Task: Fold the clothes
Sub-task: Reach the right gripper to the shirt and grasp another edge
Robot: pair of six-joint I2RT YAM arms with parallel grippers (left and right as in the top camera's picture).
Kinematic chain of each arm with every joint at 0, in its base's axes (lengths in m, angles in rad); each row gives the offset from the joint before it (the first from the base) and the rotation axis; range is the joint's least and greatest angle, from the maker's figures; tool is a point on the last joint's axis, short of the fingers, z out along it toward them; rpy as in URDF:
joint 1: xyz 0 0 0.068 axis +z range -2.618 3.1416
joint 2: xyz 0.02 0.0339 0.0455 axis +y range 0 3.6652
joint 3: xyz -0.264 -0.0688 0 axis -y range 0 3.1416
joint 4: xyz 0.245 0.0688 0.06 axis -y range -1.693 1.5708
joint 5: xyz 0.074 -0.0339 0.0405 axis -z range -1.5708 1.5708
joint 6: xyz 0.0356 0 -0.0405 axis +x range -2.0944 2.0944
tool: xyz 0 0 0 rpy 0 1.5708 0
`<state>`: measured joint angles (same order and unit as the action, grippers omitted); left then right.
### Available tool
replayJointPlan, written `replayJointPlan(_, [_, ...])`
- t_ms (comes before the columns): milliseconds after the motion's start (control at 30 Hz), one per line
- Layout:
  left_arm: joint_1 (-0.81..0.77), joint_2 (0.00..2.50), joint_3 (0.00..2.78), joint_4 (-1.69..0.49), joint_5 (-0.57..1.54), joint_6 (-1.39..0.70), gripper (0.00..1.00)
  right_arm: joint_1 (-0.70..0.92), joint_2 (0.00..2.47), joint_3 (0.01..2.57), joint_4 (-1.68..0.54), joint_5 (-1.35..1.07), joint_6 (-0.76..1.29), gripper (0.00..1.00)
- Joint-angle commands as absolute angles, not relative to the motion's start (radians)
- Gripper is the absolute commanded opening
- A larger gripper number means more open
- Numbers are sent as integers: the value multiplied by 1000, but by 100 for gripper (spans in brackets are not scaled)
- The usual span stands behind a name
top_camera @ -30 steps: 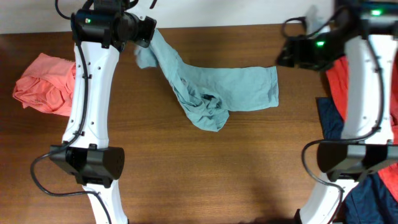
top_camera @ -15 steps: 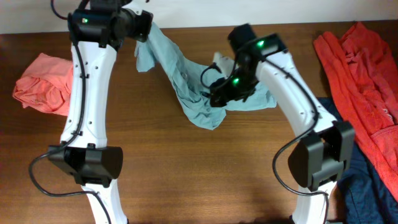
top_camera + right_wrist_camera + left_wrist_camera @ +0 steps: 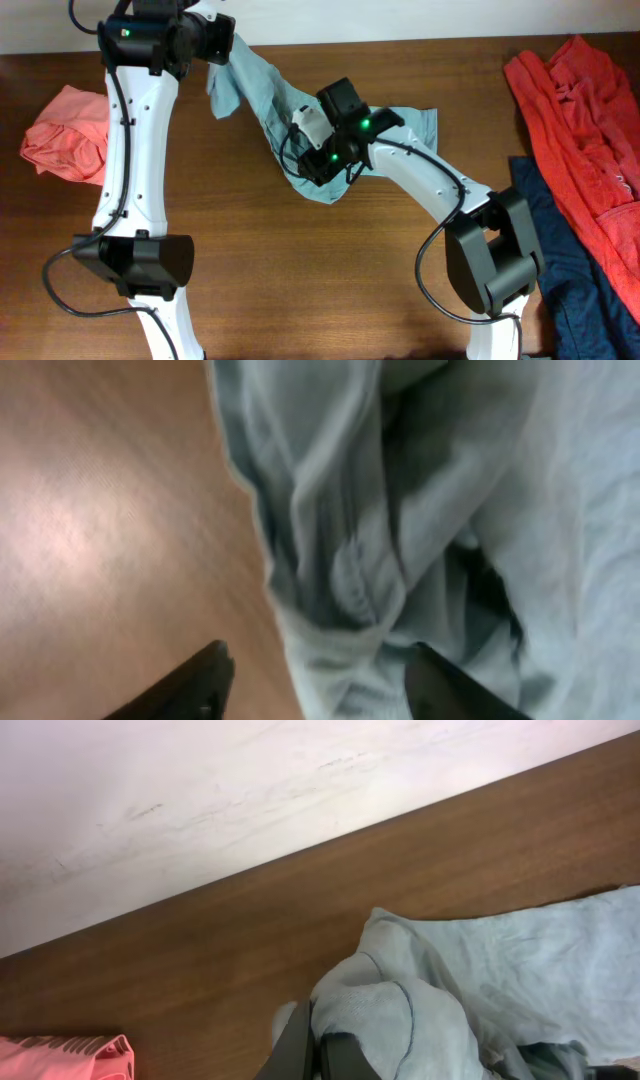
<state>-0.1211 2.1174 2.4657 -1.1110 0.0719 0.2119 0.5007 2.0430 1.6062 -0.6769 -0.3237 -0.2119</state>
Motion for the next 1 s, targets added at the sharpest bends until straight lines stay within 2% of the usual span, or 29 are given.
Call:
replayJointPlan(0, [-119, 2109, 2493, -1108, 86, 194, 1, 504, 2019, 1557, -612, -298, -232, 51])
replayJointPlan(67, [-119, 2109, 2493, -1108, 86, 194, 1, 504, 2019, 1541, -600, -298, -232, 43])
replayJointPlan(100, [-119, 2109, 2493, -1108, 86, 194, 1, 504, 2019, 1536, -601, -299, -231, 35])
replayJointPlan(233, [-119, 2109, 2493, -1108, 86, 194, 1, 505, 2019, 1535, -598, -326, -228, 32])
replayJointPlan(300, [-119, 2109, 2493, -1108, 86, 194, 0, 505, 2020, 1535, -596, -331, -228, 36])
replayJointPlan(333, [-119, 2109, 2493, -1108, 86, 194, 1, 505, 2022, 1535, -596, -331, -228, 47])
replayJointPlan(400, [-119, 2109, 2493, -1108, 86, 194, 1, 505, 2036, 1535, -590, -332, -228, 55])
replayJointPlan(567, [-119, 2109, 2493, -1108, 85, 195, 1, 505, 2066, 1535, -587, -370, -228, 55])
replayJointPlan(767, [-119, 2109, 2493, -1104, 86, 195, 1, 503, 2065, 1548, -585, -395, -197, 19])
replayJointPlan(900, [-119, 2109, 2493, -1100, 85, 195, 1, 504, 2065, 1563, -588, -401, -175, 4])
replayJointPlan(967, [-119, 2109, 2493, -1100, 85, 195, 1, 502, 2065, 1576, -599, -401, -174, 4])
